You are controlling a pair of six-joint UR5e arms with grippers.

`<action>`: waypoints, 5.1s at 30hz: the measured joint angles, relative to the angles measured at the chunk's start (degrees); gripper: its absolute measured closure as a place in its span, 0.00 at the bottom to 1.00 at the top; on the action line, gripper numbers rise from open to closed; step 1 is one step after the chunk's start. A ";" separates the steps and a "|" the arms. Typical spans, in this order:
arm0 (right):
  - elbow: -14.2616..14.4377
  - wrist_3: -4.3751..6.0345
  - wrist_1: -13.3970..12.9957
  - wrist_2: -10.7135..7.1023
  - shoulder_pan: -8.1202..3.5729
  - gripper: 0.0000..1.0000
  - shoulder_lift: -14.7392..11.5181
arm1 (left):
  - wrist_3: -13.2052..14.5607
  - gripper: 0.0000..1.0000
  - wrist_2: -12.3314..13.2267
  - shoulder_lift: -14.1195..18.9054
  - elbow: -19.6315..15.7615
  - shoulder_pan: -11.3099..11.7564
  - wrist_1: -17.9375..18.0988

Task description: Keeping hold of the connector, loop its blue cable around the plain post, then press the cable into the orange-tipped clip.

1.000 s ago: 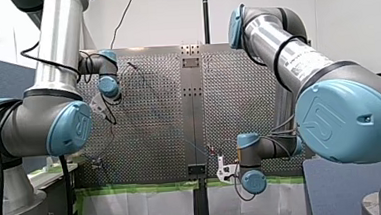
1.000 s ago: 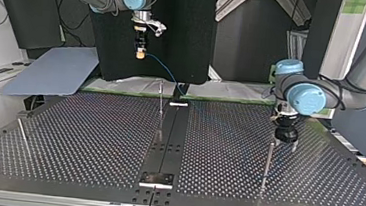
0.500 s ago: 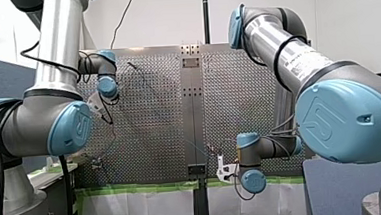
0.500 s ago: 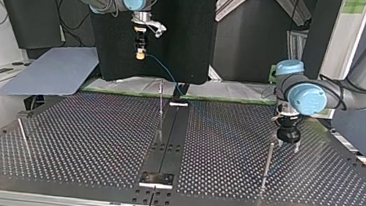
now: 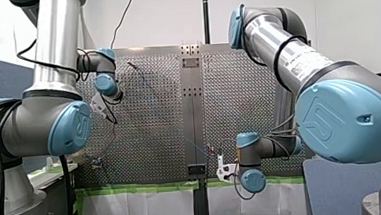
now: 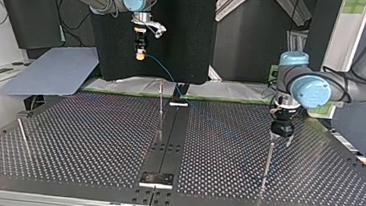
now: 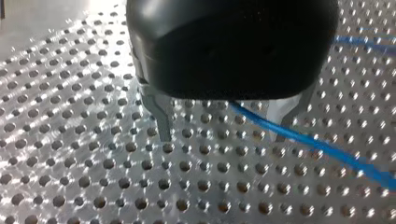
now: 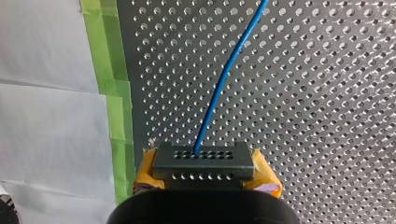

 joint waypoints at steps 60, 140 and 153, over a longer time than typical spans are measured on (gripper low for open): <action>-0.68 0.02 0.68 -0.20 -0.01 1.00 -0.04 | 17.38 0.00 2.62 27.53 6.13 -4.28 -21.58; -1.20 -0.33 2.90 -0.17 0.39 1.00 0.00 | 37.49 0.00 -25.63 14.70 21.20 -18.41 -57.38; -1.20 -0.33 2.91 -0.17 0.42 1.00 0.00 | 38.35 0.00 -25.31 14.74 21.21 -18.78 -56.81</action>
